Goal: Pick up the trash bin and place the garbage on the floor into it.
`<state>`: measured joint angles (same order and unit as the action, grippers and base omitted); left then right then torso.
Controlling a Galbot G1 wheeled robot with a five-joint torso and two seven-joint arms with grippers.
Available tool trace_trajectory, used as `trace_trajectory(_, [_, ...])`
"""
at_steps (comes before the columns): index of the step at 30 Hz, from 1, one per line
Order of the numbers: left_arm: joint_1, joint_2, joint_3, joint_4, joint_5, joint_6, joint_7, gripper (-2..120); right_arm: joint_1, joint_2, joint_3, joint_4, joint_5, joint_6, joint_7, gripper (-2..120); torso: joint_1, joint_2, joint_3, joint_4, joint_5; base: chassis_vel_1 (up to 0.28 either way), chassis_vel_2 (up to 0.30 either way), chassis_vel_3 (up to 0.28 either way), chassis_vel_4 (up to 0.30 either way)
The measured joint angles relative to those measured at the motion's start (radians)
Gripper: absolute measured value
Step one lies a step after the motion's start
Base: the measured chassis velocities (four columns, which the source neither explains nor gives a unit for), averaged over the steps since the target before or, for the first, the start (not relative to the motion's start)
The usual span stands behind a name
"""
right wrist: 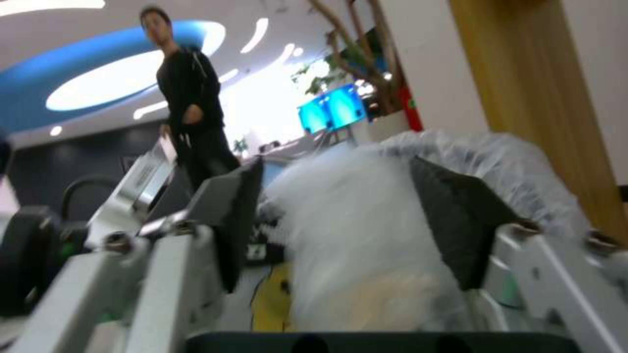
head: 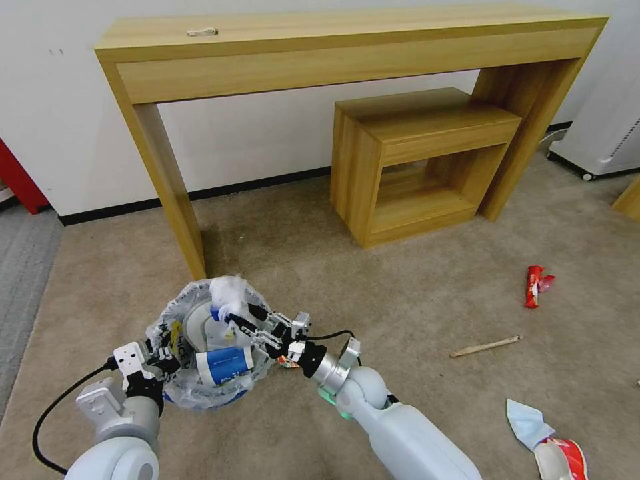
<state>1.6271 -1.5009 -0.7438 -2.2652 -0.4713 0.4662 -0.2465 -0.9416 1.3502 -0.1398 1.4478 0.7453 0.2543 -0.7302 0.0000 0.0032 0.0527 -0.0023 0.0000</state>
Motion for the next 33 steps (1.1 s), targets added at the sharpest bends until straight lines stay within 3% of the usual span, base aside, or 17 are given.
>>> trace_trajectory(9, [-0.003,0.001,-0.003,0.000,0.006,-0.001,0.000,1,-0.021,-0.012,0.046,0.025,-0.018,0.003,0.003,95,0.000,0.000,0.000,0.0000,0.0000,0.000,0.000,0.000,0.000])
trace_trajectory(14, [-0.009,0.006,-0.019,0.000,-0.006,-0.001,0.000,1,-0.041,-0.012,0.097,0.063,-0.015,0.007,0.082,100,0.000,0.000,0.000,0.0000,0.0001,0.000,0.000,0.000,0.000])
trace_trajectory(16, [-0.013,0.015,-0.042,-0.003,-0.029,0.003,0.000,1,-0.068,-0.015,0.171,0.114,-0.044,-0.007,0.185,100,0.000,0.000,0.000,0.0001,0.0000,0.000,0.000,0.000,0.000])
trace_trajectory(18, [-0.015,0.018,-0.048,-0.004,-0.035,0.004,-0.001,1,-0.074,-0.015,0.186,0.125,-0.055,-0.012,0.208,100,0.000,0.000,0.000,0.0001,0.0000,0.000,0.000,0.000,0.000])
trace_trajectory(21, [-0.027,0.031,-0.077,0.007,-0.074,0.009,-0.006,1,-0.133,-0.019,0.291,0.222,-0.130,-0.057,0.414,100,0.000,0.000,0.000,0.0001,0.0001,0.000,0.000,0.000,0.000])
trace_trajectory(22, [-0.027,0.031,-0.077,0.007,-0.074,0.009,-0.006,1,-0.133,-0.019,0.291,0.222,-0.130,-0.057,0.414,100,0.000,0.000,0.000,0.0001,0.0001,0.000,0.000,0.000,0.000])
trace_trajectory(25, [-0.037,0.036,-0.088,0.028,-0.090,0.012,-0.018,1,-0.195,-0.024,0.377,0.280,-0.191,-0.089,0.559,100,0.000,0.000,0.000,0.0000,-0.0001,0.000,0.000,0.000,0.000])
trace_trajectory(33, [-0.043,0.049,-0.112,0.049,-0.112,0.017,-0.025,1,-0.300,-0.018,0.482,0.312,-0.267,-0.096,0.692,100,0.000,0.000,0.000,-0.0001,0.0000,0.000,0.000,0.000,0.000])
